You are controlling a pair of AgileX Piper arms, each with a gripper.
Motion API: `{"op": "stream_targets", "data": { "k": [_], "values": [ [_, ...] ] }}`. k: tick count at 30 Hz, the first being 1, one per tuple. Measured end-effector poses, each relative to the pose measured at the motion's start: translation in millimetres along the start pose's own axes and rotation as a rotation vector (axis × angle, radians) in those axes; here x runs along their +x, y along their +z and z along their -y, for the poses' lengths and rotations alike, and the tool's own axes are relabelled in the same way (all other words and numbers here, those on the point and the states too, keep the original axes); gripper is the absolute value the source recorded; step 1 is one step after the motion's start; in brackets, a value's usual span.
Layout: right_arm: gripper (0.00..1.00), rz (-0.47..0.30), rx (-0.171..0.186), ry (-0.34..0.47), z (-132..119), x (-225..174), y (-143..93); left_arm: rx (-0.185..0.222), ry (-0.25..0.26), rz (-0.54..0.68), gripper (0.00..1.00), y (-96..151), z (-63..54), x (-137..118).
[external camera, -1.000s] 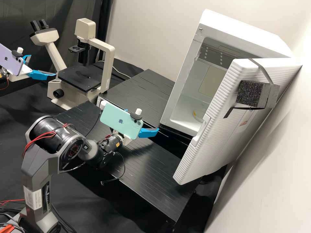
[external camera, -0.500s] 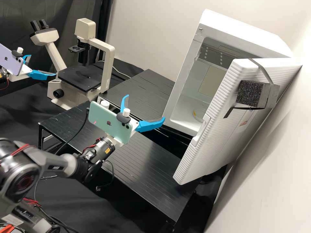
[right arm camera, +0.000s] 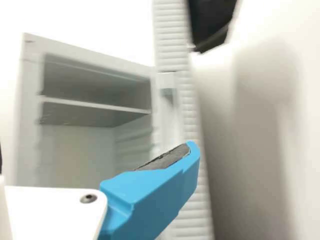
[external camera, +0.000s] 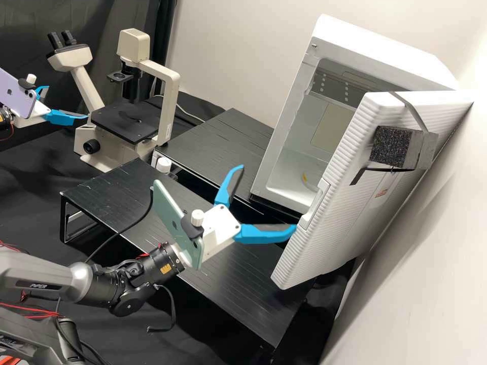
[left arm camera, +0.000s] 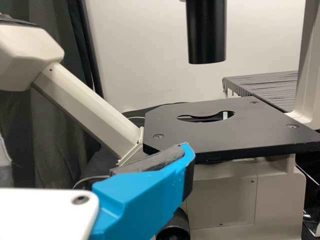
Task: Close the incubator door.
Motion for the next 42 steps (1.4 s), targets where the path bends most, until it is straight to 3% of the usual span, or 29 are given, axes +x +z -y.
{"op": "stream_targets", "data": {
  "k": [11, 15, 25, 27, 29, 37, 42],
  "values": [
    [1.0, 0.223, -0.081, -0.012, 14, 15, 46, 0.0, 0.0, 0.0, 1.0, 0, 0.0, 0],
    [1.0, 0.269, -0.108, -0.025, 20, 24, 58, 0.0, 0.0, 0.0, 1.0, 0, 0.0, 0],
    [1.0, 0.287, -0.093, -0.068, 36, 37, 65, 0.0, 0.0, 0.0, 1.0, 0, 0.0, 0],
    [1.0, 0.276, -0.071, -0.085, 38, 38, 65, 0.0, 0.0, 0.0, 1.0, 0, 0.0, 0],
    [1.0, 0.266, -0.029, -0.101, 41, 39, 64, 0.0, 0.0, 0.0, 1.0, 0, 0.0, 0],
    [1.0, 0.236, 0.19, -0.099, 46, 42, 60, 0.0, 0.0, 0.0, 1.0, 0, 0.0, 0],
    [1.0, 0.196, 0.253, -0.135, 54, 40, 49, 0.0, 0.0, 0.0, 1.0, 0, 0.0, 0]
  ]
}}
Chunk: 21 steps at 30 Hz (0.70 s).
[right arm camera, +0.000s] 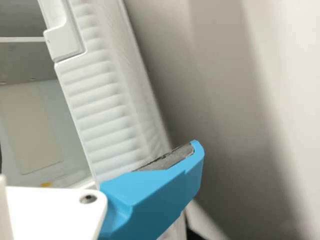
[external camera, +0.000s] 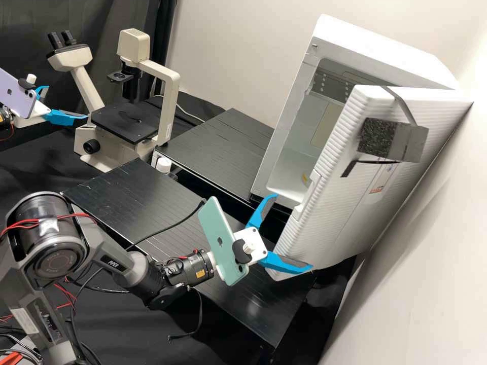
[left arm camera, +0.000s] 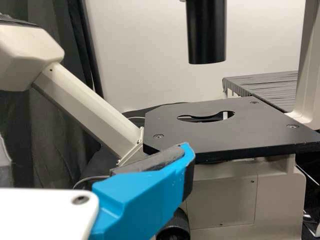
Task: Close the incubator door.
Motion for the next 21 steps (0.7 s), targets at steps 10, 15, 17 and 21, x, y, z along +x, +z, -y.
{"op": "stream_targets", "data": {
  "k": [10, 15, 17, 21],
  "values": [
    [1.0, -0.258, -0.045, -0.379, 54, -7, -40, 0.0, 0.0, 0.0, 1.0, 0, 0.0, 0],
    [1.0, -0.319, -0.073, -0.421, 66, -10, -50, 0.0, 0.0, 0.0, 1.0, 0, 0.0, 0],
    [1.0, -0.33, -0.086, -0.429, 68, -12, -51, 0.0, 0.0, 0.0, 1.0, 0, 0.0, 0],
    [1.0, -0.338, -0.093, -0.433, 71, -13, -53, 0.0, 0.0, 0.0, 1.0, 0, 0.0, 0]
  ]
}}
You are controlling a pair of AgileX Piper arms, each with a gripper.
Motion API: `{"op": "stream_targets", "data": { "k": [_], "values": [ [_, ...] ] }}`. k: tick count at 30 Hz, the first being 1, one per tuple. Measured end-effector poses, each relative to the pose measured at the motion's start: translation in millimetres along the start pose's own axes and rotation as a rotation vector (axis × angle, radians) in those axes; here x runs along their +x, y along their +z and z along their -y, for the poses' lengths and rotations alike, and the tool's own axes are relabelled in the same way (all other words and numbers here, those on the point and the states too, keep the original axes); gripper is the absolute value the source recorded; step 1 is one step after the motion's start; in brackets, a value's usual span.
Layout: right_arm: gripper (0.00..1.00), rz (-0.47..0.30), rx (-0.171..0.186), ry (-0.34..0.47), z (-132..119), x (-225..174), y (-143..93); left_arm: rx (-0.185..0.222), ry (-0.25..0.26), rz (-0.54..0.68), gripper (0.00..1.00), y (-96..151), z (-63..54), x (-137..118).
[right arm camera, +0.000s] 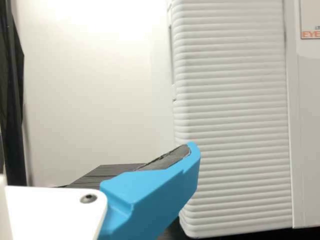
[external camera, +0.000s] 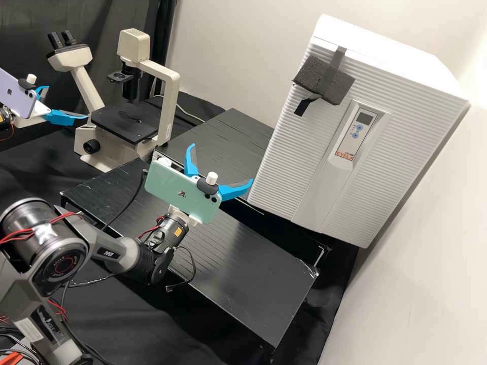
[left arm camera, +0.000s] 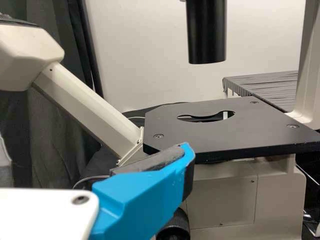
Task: Close the incubator door.
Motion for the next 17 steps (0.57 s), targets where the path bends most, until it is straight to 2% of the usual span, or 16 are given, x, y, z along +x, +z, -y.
{"op": "stream_targets", "data": {
  "k": [7, 10, 13, 17],
  "values": [
    [1.0, 0.011, 0.008, 0.02, 0.2, 1.1, 0.4, 0.0, 0.0, 0.0, 1.0, 0.0, 0.0, 0.0],
    [1.0, 0.014, -0.001, 0.033, 0.5, 1.8, -0.4, 0.0, 0.0, 0.0, 1.0, 0.0, 0.0, 0.0],
    [1.0, 0.031, -0.003, 0.071, 2.1, 3.0, -2.4, 0.0, 0.0, 0.0, 1.0, 0.0, 0.0, 0.0],
    [1.0, 0.042, 0.013, 0.085, 3.3, 2.1, -2.3, 0.0, 0.0, 0.0, 1.0, 0.0, 0.0, 0.0]
  ]
}}
